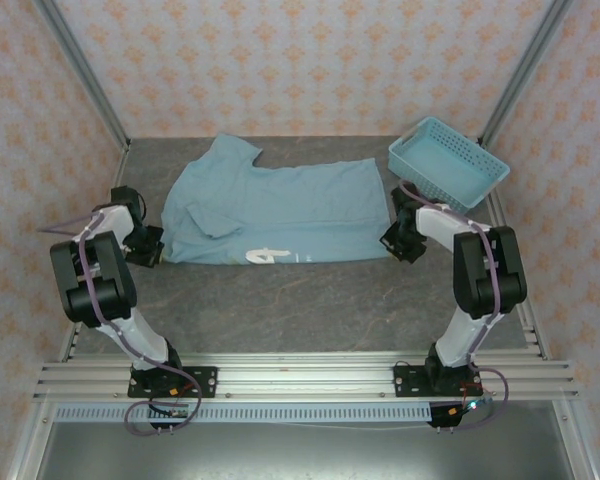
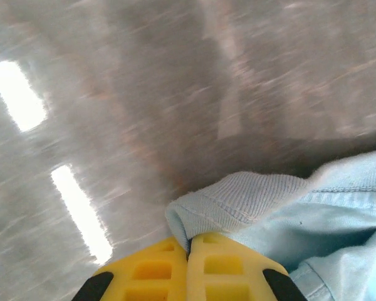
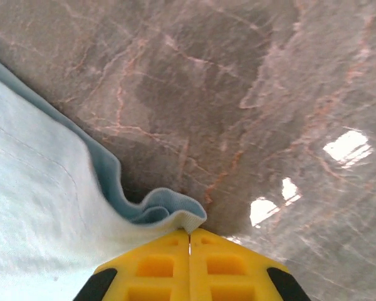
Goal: Fold and stack the t-shirts
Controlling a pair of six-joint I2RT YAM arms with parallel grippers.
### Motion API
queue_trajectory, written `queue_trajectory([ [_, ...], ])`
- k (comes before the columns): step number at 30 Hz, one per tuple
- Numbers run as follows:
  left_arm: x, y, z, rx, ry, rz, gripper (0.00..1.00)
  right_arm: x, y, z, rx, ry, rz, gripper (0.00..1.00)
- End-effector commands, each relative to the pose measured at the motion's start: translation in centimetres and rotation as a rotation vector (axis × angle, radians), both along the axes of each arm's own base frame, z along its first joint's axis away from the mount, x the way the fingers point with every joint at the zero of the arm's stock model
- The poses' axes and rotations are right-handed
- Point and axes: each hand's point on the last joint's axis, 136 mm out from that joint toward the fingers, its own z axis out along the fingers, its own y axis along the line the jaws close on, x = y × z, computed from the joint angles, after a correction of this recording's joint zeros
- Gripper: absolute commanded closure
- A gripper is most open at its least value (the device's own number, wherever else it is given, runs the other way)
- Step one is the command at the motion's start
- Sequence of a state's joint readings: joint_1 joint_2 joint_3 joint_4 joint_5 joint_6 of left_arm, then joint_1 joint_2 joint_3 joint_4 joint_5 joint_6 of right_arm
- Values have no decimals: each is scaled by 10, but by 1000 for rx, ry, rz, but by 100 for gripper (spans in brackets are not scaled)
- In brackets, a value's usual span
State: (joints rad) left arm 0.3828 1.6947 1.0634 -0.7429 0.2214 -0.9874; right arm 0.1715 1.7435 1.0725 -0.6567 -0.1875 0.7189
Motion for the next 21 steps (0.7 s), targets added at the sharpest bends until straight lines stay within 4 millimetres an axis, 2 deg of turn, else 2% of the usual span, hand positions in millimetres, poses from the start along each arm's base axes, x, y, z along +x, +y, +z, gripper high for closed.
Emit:
queue_trajectory([
  [1, -54, 3, 2, 48, 135, 49, 100, -28, -22, 9, -106, 47, -19, 100],
  [6, -83, 1, 2, 78, 208, 34, 100, -56, -26, 0, -108, 94, -16, 100],
  [10, -92, 5, 2, 115, 230, 3, 90, -66, -20, -8, -68, 116, -6, 100],
  [11, -92, 6, 3, 121, 227, -10, 86, -66, -19, -6, -61, 113, -2, 97],
  [12, -92, 7, 5, 130, 229, -17, 82, -65, -17, -3, -57, 106, 6, 89],
  [14, -91, 12, 16, 170, 206, -28, 64, -60, -17, 12, -65, 65, 26, 70],
  [16, -87, 16, 35, 223, 167, -45, 53, -52, -14, 31, -77, 4, 61, 60],
  [19, -71, 11, 70, 293, 69, -83, 43, -37, 3, 62, -61, -112, 143, 52],
  [21, -52, -7, 85, 288, -35, -125, 40, -26, 26, 77, -9, -185, 216, 48],
])
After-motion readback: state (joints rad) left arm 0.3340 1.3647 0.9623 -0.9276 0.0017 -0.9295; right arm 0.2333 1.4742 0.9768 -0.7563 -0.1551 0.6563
